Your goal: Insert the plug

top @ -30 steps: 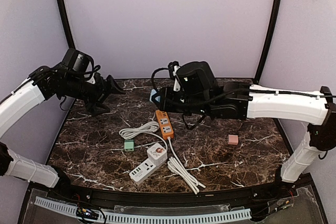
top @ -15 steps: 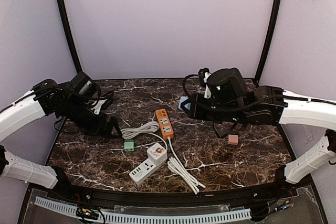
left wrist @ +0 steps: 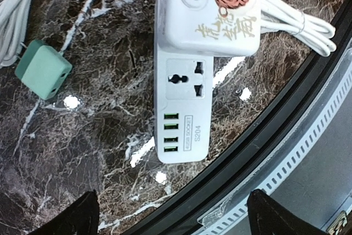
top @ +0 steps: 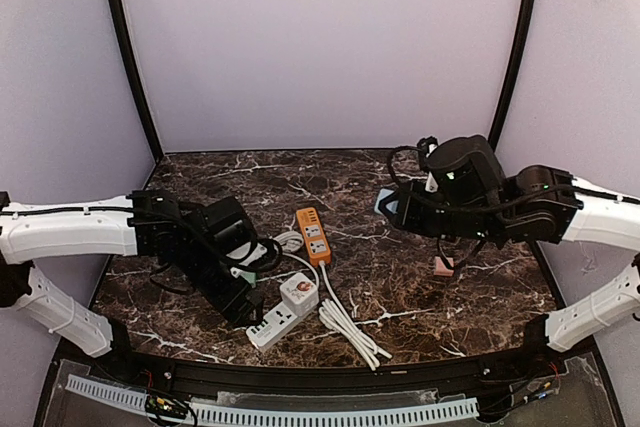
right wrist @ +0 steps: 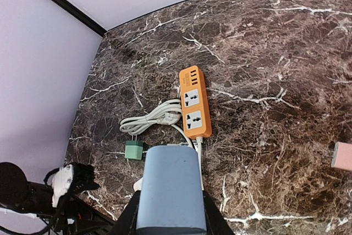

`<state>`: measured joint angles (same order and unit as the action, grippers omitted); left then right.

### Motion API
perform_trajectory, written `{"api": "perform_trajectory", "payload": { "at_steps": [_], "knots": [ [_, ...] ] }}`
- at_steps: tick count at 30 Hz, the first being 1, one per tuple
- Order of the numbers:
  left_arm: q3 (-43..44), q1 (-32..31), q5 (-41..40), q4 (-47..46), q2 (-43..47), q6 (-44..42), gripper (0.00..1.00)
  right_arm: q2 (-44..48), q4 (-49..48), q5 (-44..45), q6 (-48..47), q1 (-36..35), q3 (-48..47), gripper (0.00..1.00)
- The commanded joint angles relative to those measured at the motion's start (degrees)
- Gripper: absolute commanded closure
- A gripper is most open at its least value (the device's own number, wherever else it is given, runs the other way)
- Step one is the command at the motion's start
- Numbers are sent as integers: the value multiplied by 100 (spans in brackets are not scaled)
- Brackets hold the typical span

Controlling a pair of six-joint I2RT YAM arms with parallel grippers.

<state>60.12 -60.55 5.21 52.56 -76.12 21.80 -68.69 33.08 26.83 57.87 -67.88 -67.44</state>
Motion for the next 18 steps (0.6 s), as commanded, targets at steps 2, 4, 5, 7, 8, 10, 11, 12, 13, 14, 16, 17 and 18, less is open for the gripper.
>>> {"api": "perform_trajectory", "payload": {
  "at_steps": [2, 4, 5, 7, 8, 10, 11, 12, 13, 14, 16, 17, 18],
  "knots": [
    [-149, -322, -404, -419, -502, -184, 9, 442, 382, 193, 483, -48, 272, 100],
    [-171, -369, -533, -544, -682, -199, 10, 546, 449, 221, 541, -50, 306, 100],
    [-164, -374, -623, -650, -794, -206, 11, 582, 498, 232, 563, -49, 304, 100],
    [-155, -385, -677, -805, -982, -229, 13, 637, 615, 254, 600, -50, 272, 100],
    [-143, -393, -696, -856, -1049, -234, 14, 656, 664, 263, 621, -55, 251, 100],
    [-120, -402, -712, -950, -1265, -268, 15, 692, 726, 286, 644, -59, 217, 100],
    [-105, -403, -699, -980, -1390, -283, 15, 714, 754, 294, 662, -58, 214, 100],
    [-96, -415, -685, -1036, -1518, -291, 15, 729, 778, 303, 676, -57, 207, 100],
    [-77, -431, -657, -1063, -1576, -308, 15, 740, 793, 305, 695, -59, 213, 100],
    [-69, -440, -642, -1114, -1688, -317, 16, 750, 810, 310, 706, -55, 211, 100],
    [-41, -480, -613, -1187, -1836, -331, 17, 770, 842, 306, 728, -57, 207, 100],
    [-32, -500, -593, -1217, -1876, -329, 20, 773, 855, 305, 731, -59, 197, 100],
    [-34, -510, -597, -1269, -1950, -323, 22, 775, 871, 305, 739, -63, 192, 100]
  ]
}}
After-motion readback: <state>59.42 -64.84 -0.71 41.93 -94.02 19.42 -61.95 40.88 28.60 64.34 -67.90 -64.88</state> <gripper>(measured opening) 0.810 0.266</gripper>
